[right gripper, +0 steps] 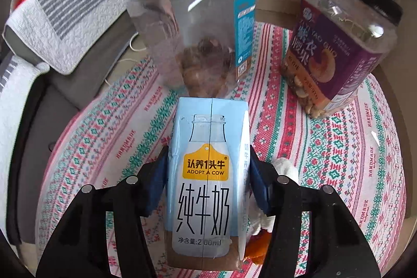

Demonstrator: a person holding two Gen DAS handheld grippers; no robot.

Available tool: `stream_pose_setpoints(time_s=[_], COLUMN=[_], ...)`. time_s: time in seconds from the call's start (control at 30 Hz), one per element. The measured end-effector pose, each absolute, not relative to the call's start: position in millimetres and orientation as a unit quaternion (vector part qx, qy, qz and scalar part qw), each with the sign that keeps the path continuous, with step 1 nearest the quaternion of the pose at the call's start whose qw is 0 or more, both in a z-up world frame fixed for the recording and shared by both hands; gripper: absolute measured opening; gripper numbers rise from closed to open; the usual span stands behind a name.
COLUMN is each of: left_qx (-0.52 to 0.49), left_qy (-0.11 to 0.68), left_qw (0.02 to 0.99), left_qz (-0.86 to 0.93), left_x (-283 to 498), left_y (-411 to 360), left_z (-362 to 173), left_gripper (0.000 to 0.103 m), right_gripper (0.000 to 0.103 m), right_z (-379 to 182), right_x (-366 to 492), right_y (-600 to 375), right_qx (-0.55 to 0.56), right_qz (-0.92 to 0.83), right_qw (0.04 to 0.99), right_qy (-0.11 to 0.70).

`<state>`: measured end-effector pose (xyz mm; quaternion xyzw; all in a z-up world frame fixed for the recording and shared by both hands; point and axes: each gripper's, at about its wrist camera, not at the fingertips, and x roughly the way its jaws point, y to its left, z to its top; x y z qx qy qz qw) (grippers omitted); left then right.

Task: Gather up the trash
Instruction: 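Carry the white milk carton to the bin and open the right gripper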

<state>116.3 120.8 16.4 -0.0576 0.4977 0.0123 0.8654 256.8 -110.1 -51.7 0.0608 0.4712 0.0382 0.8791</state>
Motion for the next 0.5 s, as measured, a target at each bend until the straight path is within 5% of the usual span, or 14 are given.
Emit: stream_pose_setpoints(time_s=[0.5], left_qx=[-0.056], left_qy=[0.454], left_qw=[0.889], left_qz=[-0.004], left_x=[109], left_y=[96], left_z=[37], left_gripper=[0.055], right_gripper=[0.054], right_z=[61], right_x=[186], right_y=[-156], right_qx=[0.057], right_qz=[0.036], right_qw=[0.926], right_qy=[0.371])
